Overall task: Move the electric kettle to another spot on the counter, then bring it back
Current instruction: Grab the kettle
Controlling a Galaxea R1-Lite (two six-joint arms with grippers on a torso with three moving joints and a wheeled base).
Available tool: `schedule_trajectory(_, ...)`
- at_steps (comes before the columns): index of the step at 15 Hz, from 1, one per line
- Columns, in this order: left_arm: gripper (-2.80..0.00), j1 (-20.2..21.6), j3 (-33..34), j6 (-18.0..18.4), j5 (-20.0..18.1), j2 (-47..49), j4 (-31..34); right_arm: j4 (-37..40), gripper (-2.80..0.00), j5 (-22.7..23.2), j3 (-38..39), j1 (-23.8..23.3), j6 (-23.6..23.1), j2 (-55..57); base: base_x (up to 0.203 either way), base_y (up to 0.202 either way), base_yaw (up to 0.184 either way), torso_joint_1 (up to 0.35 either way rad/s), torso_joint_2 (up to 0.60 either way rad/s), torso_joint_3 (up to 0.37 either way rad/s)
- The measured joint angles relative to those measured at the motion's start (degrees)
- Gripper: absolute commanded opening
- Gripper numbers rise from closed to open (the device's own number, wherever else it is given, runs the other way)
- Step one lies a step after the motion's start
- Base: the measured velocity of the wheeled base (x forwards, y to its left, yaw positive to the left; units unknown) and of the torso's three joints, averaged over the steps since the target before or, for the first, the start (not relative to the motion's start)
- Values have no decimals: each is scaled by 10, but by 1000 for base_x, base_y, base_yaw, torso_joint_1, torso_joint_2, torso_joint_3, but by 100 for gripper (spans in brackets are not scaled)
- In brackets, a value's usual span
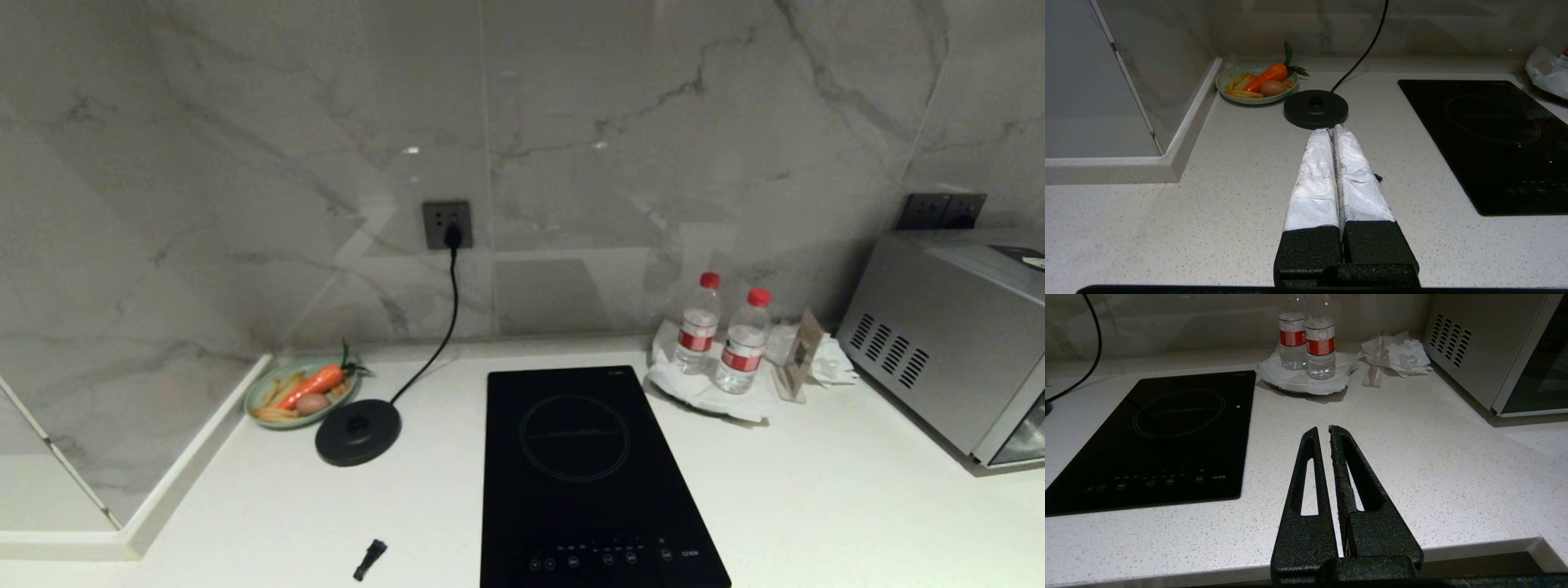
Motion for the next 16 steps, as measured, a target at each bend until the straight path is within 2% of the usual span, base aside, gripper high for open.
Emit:
schedule_trajectory(9,-280,0,0,0,0,0,0,0,-280,0,0,0,0,0,0,0,0,99,-220,-122)
schedule_trajectory(16,-280,0,0,0,0,0,0,0,-280,1,0,0,-1,0,0,0,0,0,3,4)
